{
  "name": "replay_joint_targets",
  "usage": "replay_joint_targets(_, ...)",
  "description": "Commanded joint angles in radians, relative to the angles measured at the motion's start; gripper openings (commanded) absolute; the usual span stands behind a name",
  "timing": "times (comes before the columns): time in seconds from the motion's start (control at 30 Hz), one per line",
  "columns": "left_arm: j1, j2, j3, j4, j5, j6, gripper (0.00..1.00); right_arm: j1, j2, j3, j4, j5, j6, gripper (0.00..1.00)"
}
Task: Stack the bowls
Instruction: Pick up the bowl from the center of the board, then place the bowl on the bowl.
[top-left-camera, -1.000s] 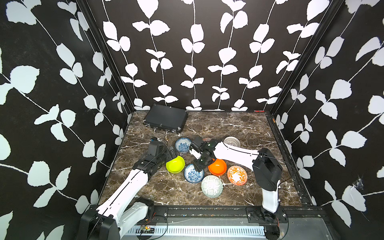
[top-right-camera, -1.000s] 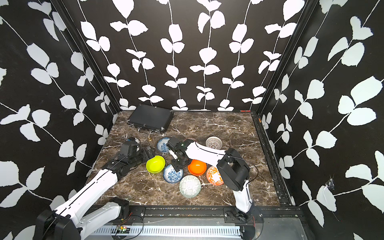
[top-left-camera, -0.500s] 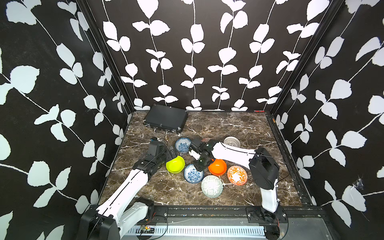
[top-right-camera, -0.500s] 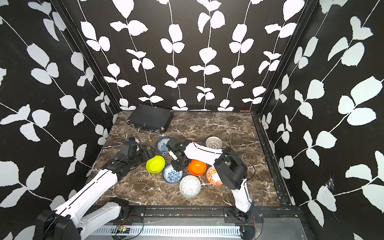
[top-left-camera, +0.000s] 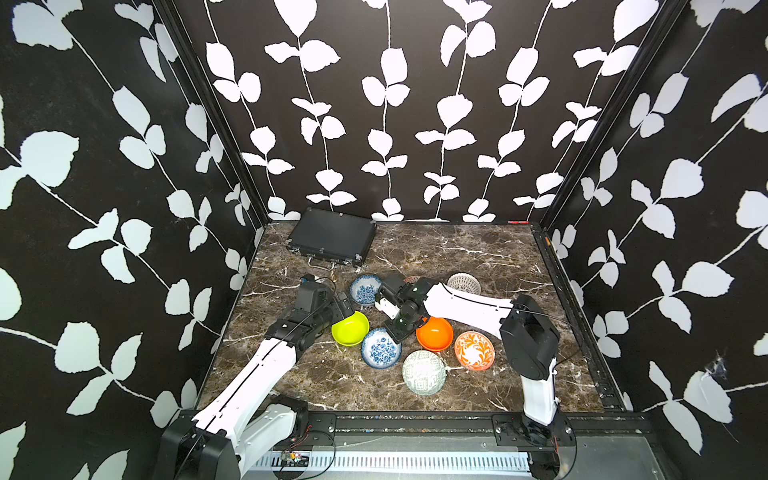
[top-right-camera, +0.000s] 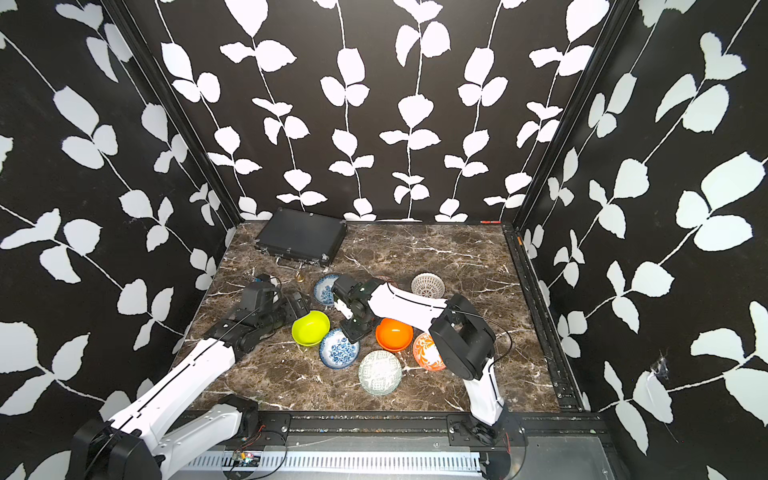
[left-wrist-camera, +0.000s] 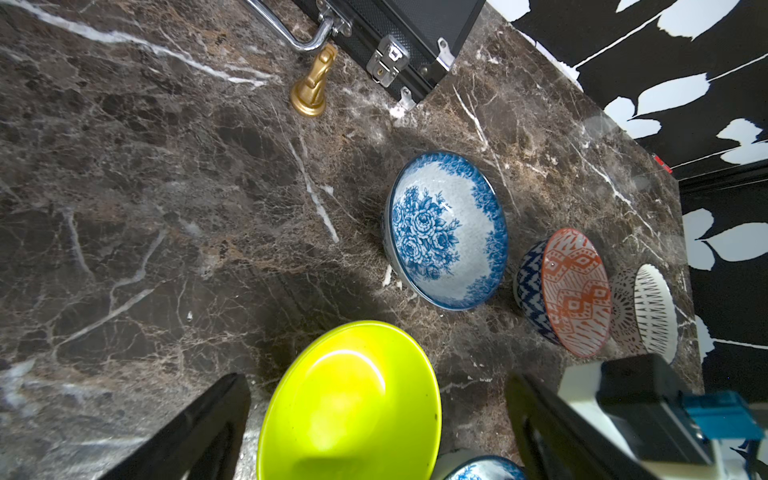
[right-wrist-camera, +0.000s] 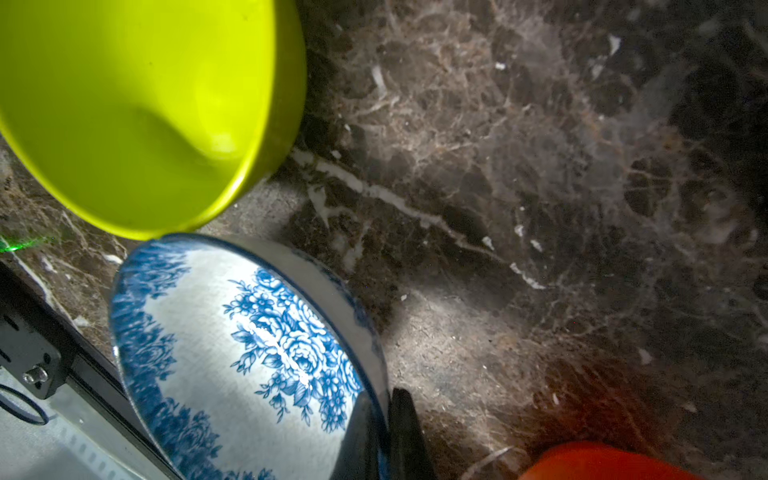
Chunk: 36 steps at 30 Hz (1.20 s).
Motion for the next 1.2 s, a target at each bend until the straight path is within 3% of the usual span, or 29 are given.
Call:
replay_joint_targets(0.0, 0.0, -0.018, 0.008, 0.015, -0.009, 0.001, 0.99, 0.003, -0.056, -0.018, -0.019, -0.02, -0.039, 0.0)
replay_joint_targets(0.27, 0.0, -0.034, -0.005, 0.033, -0.011, -0.001, 0.99, -0.008, -0.142, -0.013, -0.086, -0.048, -0.081, 0.0)
replay_joint_targets(0.5, 0.0, -0.073, -0.035, 0.059, -0.025, -0.014, 0.99, -0.115, -0.191, 0.094, -0.074, -0.096, 0.014, 0.0)
replay_joint_targets(0.7, 0.002, -0.139, -0.122, 0.158, -0.032, -0.056, 0.99, -0.167, -0.067, 0.362, -0.101, -0.014, 0.112, 0.0)
replay_joint_targets(0.9, 0.006, -0.154, -0.124, 0.156, -0.019, -0.039, 0.99, -0.186, 0.107, 0.593, -0.129, 0.002, 0.165, 0.0)
replay_joint_targets(1.17, 0.015, -0.229, -0.148, 0.144, -0.037, -0.033, 0.99, -0.186, 0.266, 0.745, -0.123, -0.015, 0.184, 0.0)
